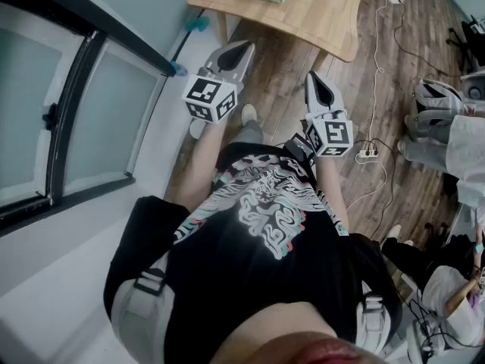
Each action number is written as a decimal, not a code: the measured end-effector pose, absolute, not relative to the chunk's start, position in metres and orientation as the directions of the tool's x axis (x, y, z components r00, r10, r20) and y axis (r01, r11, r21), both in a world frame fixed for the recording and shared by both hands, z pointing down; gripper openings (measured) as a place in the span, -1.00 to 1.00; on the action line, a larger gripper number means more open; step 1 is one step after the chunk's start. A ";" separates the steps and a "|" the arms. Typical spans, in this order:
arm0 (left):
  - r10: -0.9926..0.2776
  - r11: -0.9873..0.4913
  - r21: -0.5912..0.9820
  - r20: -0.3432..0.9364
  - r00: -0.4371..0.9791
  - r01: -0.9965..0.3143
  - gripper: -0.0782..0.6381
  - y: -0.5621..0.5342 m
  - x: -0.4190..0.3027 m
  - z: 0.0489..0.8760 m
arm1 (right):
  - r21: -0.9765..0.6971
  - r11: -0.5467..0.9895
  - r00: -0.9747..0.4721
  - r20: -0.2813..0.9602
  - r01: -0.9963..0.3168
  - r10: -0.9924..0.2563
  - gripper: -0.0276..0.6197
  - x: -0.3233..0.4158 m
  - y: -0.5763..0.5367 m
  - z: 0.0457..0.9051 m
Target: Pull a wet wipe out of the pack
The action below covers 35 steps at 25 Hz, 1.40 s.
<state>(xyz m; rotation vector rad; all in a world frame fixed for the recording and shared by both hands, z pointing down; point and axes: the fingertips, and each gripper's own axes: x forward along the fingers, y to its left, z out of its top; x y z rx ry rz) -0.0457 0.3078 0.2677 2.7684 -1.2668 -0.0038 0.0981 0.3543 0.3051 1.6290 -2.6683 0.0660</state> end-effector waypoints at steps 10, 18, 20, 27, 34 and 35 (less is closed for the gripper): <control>-0.760 -0.642 0.125 0.029 0.649 -0.757 -0.80 0.320 -0.051 0.266 | -0.033 0.462 -0.462 0.023 -0.887 -0.886 -0.91 0.093 0.358 0.301; -0.803 -0.591 0.024 0.079 0.591 -0.806 -0.80 0.319 -0.057 0.275 | -0.057 0.459 -0.461 0.028 -0.886 -0.887 -0.91 0.091 0.358 0.299; -0.801 -0.593 0.022 0.083 0.592 -0.805 -0.80 0.320 -0.057 0.277 | -0.058 0.460 -0.462 0.028 -0.886 -0.886 -0.91 0.092 0.358 0.299; -0.801 -0.593 0.052 0.073 0.595 -0.804 -0.80 0.323 -0.058 0.279 | -0.063 0.471 -0.474 0.043 -0.880 -0.880 -0.91 0.092 0.363 0.304; -0.813 -0.576 0.051 0.069 0.578 -0.816 -0.80 0.308 -0.055 0.280 | -0.009 0.488 -0.488 0.018 -0.873 -0.873 -0.91 0.095 0.355 0.296; -0.814 -0.575 0.050 0.072 0.577 -0.817 -0.80 0.305 -0.055 0.280 | -0.018 0.488 -0.488 0.019 -0.873 -0.872 -0.91 0.095 0.352 0.296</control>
